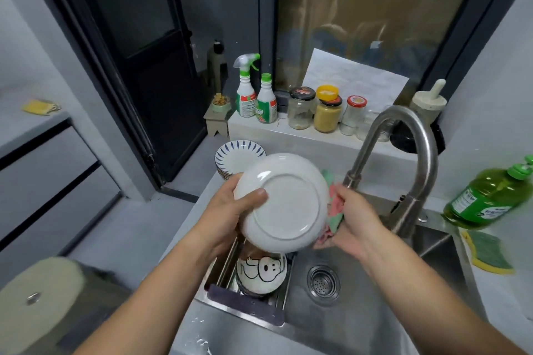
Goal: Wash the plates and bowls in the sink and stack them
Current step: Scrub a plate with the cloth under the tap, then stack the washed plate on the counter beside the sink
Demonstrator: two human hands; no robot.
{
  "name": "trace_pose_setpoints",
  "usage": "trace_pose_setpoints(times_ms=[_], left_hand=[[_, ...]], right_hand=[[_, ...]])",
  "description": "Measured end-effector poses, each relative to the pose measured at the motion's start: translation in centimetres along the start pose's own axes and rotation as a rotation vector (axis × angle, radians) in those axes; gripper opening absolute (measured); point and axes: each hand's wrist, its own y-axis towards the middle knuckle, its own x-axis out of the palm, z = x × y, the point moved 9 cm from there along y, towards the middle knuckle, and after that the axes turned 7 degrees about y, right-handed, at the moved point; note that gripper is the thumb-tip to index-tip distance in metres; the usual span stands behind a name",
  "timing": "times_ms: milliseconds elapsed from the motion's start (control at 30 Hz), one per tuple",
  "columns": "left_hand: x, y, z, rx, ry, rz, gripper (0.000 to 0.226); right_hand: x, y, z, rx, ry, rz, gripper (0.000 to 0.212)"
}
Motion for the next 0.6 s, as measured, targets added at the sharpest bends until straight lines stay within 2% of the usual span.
trace_pose_setpoints(times_ms=[67, 200, 300, 367, 500, 600], left_hand=[[-1.8, 1.4, 1.0, 0.060, 0.055, -0.004, 0.049], [-5.3, 5.7, 2.4, 0.140, 0.179, -0.058, 0.054], [-7.5, 9.6, 2.6, 0.092, 0.167, -0.053, 0.053], [-8.9, 12.3, 2.5, -0.019, 0.031, -0.043, 0.048], [-11.9, 17.6, 0.7, -0.232, -0.105, 0.029, 0.056], [-13.6, 20.7, -0.1, -0.288, -0.104, 0.033, 0.053]], right_hand=[[1.6, 1.8, 0.9, 0.142, 0.040, -0.043, 0.050], [5.5, 5.5, 0.1, 0.184, 0.158, -0.016, 0.050], [8.3, 8.9, -1.3, 0.103, 0.216, 0.011, 0.047], [10.0, 11.4, -1.9, 0.051, 0.250, 0.014, 0.042], [11.2, 16.2, -2.5, -0.104, 0.148, 0.116, 0.023], [11.4, 18.8, -3.6, -0.278, 0.016, 0.207, 0.027]])
